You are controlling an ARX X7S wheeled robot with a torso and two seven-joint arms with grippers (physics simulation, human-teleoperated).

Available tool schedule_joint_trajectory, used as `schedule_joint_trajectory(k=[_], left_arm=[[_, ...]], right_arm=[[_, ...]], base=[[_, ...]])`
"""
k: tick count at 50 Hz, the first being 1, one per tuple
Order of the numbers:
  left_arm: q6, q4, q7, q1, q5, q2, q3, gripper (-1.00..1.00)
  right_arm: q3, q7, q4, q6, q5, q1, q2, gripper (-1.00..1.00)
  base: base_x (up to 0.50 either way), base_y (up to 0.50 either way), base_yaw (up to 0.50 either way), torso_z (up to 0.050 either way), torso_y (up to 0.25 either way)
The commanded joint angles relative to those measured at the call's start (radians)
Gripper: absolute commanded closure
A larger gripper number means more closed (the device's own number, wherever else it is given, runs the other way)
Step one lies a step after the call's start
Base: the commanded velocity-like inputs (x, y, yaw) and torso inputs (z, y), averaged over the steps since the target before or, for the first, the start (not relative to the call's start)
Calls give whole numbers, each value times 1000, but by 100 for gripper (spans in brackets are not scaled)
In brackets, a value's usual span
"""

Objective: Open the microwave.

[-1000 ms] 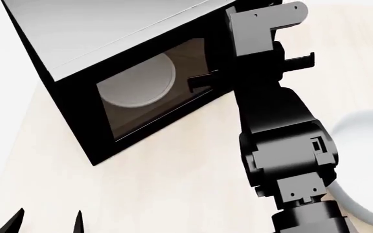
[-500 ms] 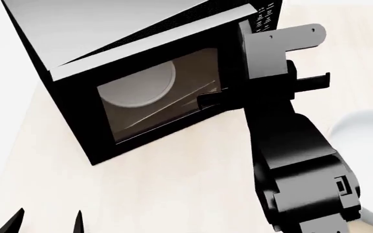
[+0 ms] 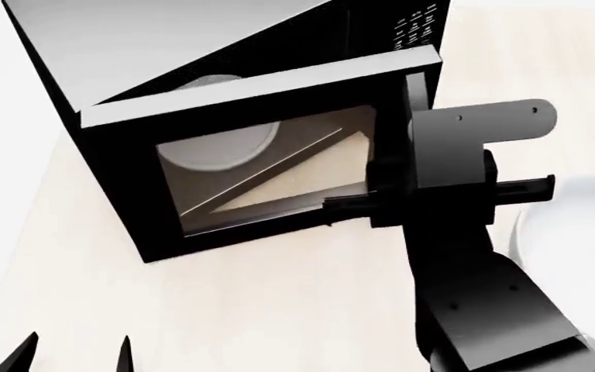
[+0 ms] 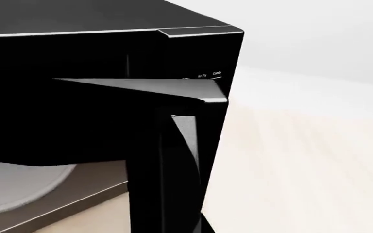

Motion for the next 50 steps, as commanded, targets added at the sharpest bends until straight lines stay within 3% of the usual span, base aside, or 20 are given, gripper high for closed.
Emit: schedule_joint_trajectory(k=[1,24,39,40,50], left_arm=[[-16,-42,21,4,-55,0,10,-100],[-21,-35,9,4,-64,-7,15,-100],[-20,-37,4,1,-68,-10,20,-100],[-20,-37,4,1,-68,-11,21,-100],[-18,-39,1,0,-70,-13,24,-100]], right_arm=[[34,7,-227,45,159,-50,-11,100],[73,62,-403,44,227,-216,-6,100],[62,48,-402,11,226,-250,5,100],[52,63,-403,18,209,-247,8,-100],[44,57,-403,-12,197,-255,11,-100]], base=[[0,0,0,0,0],[0,0,0,0,1],[0,0,0,-1,0],[0,0,0,0,0],[0,0,0,0,0]])
